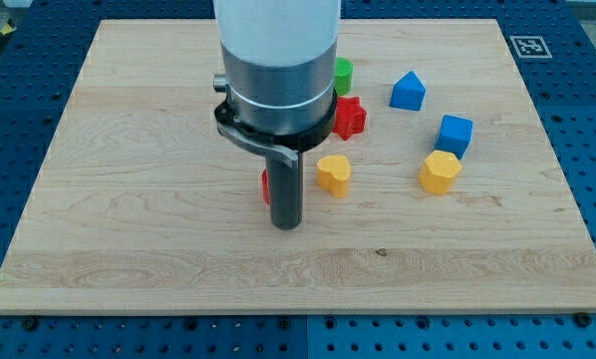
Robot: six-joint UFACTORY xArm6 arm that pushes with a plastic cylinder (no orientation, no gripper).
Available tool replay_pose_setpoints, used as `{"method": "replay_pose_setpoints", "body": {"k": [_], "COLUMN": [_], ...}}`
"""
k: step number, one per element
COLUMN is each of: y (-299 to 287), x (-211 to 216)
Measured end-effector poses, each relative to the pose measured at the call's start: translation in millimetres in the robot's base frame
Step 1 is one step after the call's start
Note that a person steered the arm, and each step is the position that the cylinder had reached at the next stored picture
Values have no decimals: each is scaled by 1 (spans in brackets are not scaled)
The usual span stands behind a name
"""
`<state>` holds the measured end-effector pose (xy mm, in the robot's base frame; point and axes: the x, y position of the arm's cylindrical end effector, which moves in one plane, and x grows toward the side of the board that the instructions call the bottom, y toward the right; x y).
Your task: Move the red circle below the green star
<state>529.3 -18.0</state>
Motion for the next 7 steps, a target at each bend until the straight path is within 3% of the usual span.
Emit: {"method": "replay_pose_setpoints", "body": {"k": [3,7], "y": [0,-59], "x": [-48,-53]}}
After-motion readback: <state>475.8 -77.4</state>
